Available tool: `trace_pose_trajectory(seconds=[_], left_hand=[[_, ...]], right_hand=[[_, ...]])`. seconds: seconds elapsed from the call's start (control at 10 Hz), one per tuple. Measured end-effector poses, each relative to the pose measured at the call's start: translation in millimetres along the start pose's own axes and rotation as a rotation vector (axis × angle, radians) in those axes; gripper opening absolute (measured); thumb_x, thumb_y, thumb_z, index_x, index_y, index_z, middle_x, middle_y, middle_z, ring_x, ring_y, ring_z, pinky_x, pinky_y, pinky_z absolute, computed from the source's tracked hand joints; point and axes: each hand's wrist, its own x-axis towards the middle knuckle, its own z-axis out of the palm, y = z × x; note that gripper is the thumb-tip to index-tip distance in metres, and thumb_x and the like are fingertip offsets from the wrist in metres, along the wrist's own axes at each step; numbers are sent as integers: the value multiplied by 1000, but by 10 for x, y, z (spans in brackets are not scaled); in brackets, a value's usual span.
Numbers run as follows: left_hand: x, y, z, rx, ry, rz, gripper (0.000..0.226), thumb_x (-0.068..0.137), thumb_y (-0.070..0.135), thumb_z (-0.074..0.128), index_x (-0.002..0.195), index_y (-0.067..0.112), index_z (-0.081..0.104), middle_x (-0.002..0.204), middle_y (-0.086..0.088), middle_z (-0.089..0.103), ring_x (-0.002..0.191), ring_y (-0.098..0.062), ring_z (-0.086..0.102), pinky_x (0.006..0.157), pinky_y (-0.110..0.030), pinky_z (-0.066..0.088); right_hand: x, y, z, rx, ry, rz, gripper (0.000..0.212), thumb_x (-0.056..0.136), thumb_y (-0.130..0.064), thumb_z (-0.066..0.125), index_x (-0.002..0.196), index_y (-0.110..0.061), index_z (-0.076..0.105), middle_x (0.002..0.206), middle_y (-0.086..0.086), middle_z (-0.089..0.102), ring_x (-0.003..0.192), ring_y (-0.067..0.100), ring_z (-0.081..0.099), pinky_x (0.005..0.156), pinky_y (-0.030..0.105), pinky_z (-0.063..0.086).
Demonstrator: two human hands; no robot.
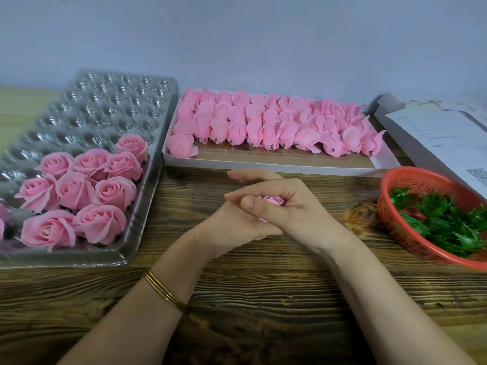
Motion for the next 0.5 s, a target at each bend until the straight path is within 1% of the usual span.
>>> trace_pose_trajectory(seconds=[0.1,0.2,0.3,0.4,0.5], left_hand=[[34,-22,44,114,42,28,31,77,16,79,92,36,61,85,23,67,89,17,61,72,-3,46],[-24,70,42,67,52,79,32,62,38,72,92,36,61,88,26,65,94,16,61,75,-3,46],[-5,-43,93,227,57,52,23,72,24,67,88,33,52,90,16,54,94,28,51,79,5,35],[-99,-243,75,620,75,-348,32,81,-13,64,112,-14,57,110,5,53,111,14,50,91,1,36],[-106,-335,52,228,-88,-120,38,87,-17,59,124,-8,56,84,27,69,86,14,63,72,-4,47]], right_hand=[[-2,2,3,-83,-23,15,23,90,-20,64,110,-27,73,134,-6,59,132,2,46,112,28,37],[-15,-7,-10,-206,-47,28,27,94,-24,61,120,-32,68,142,-6,49,138,0,38,115,27,31],[-38,-24,-17,-312,-54,47,36,94,-32,61,129,-36,62,147,-6,41,142,1,29,119,34,26],[-60,-39,-29,-398,-58,64,51,87,-45,62,138,-42,53,152,-7,32,146,4,20,120,42,23],[-67,-46,-37,-377,-8,65,56,86,-56,56,139,-42,49,152,-6,32,145,4,22,119,38,24]])
